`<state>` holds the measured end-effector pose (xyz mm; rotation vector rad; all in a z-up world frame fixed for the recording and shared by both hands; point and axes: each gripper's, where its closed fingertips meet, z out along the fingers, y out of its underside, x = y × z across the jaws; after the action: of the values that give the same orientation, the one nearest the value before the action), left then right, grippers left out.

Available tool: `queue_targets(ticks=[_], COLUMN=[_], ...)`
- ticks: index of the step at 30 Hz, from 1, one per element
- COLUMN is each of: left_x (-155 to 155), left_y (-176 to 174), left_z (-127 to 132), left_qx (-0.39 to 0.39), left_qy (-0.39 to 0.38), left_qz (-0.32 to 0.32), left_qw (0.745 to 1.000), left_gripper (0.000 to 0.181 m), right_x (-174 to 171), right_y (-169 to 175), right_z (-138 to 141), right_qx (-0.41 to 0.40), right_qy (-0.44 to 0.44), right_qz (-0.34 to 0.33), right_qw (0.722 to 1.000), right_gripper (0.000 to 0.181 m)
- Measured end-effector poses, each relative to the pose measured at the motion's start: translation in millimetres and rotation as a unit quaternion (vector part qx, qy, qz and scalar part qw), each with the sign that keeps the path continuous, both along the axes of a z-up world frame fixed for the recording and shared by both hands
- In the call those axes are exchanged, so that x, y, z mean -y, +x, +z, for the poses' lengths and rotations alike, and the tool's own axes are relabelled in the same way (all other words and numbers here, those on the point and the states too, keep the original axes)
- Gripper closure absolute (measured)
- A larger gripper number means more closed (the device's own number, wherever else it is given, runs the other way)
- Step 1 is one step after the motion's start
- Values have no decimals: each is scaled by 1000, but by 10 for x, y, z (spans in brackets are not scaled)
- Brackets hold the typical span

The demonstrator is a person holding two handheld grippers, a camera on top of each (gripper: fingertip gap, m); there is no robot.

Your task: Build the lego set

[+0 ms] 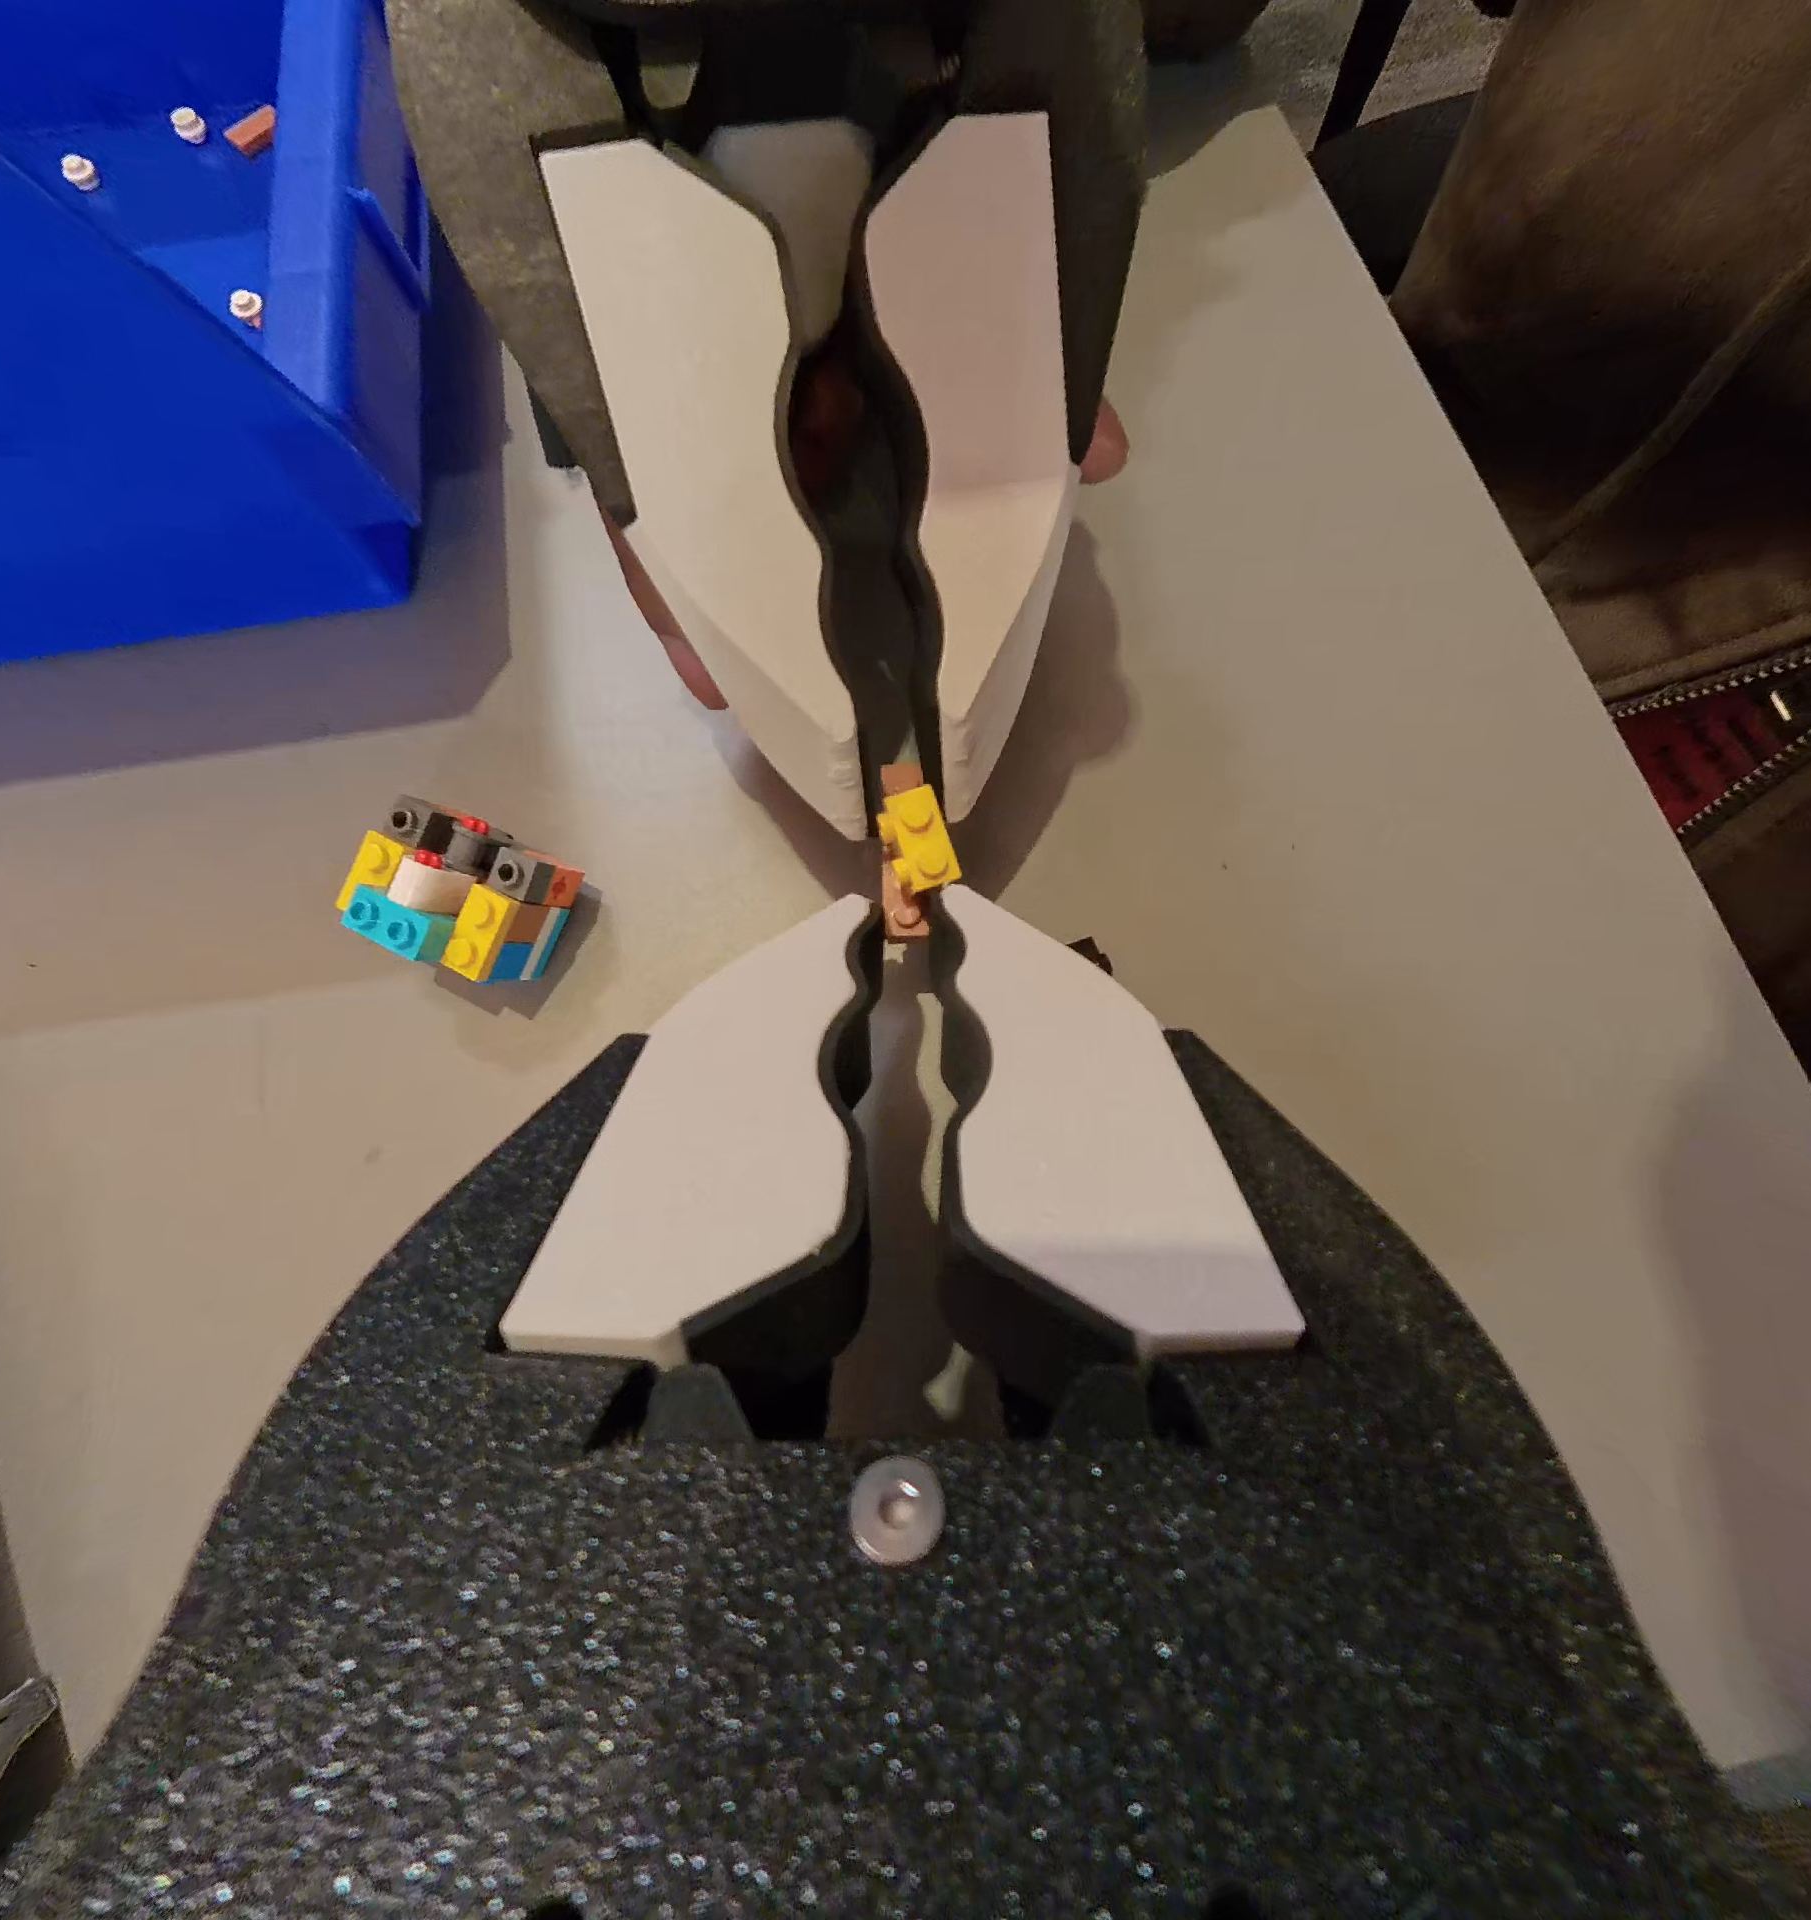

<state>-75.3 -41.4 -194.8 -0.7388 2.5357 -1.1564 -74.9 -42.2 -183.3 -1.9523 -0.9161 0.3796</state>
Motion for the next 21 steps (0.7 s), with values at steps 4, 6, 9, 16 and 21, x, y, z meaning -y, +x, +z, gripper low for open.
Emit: queue_targets(ticks=[4, 6, 9, 16, 21], left_x=[-18, -30, -41, -83, -102], left_y=[11, 16, 28, 73, 103], left_z=[10, 16, 26, 52, 69], left_qx=[1, 3, 4, 12, 18], left_qy=[-1, -1, -3, -2, -4], left_qz=[6, 9, 14, 32, 42], left_qw=[1000, 1000, 1000, 999, 999], left_gripper=[173, 173, 173, 173, 173], right_x=[-5, -23, -44, -71, -95], right_y=[9, 37, 76, 119, 144], right_z=[2, 1, 15, 31, 45], right_qx=[-2, -3, -12, -26, -34], right_qy=[-2, -4, -5, -11, -12], right_qz=[-6, -20, -37, -60, -76], right_qw=[1000, 1000, 999, 998, 996], right_gripper=[171, 171, 171, 171, 171])
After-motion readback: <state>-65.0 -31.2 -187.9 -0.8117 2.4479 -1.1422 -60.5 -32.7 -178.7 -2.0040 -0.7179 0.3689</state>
